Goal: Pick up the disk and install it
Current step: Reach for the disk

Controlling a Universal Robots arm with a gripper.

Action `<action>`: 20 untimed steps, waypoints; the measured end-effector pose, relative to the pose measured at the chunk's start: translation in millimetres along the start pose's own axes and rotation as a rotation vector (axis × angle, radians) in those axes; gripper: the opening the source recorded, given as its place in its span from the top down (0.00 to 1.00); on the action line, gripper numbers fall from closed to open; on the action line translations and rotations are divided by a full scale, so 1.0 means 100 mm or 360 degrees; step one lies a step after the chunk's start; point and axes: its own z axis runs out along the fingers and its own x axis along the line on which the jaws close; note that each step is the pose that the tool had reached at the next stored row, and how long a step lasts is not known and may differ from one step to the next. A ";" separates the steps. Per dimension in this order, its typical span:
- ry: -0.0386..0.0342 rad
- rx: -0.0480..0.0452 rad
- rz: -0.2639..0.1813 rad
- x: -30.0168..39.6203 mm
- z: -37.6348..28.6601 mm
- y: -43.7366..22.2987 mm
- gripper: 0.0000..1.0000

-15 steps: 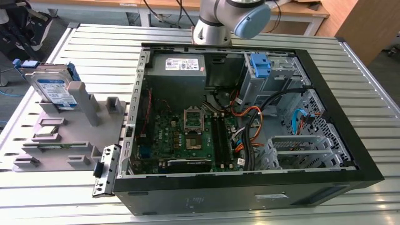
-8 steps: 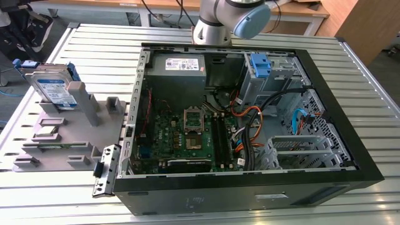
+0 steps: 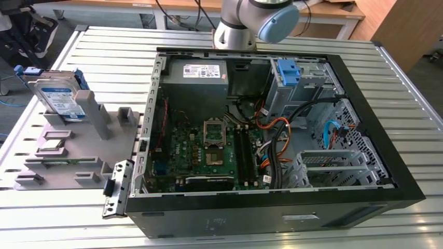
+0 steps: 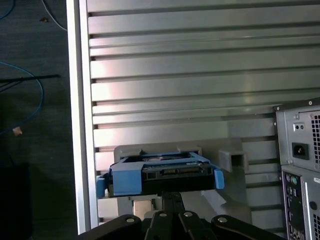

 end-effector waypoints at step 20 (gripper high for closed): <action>0.0000 0.0000 0.0000 0.064 0.058 0.008 0.89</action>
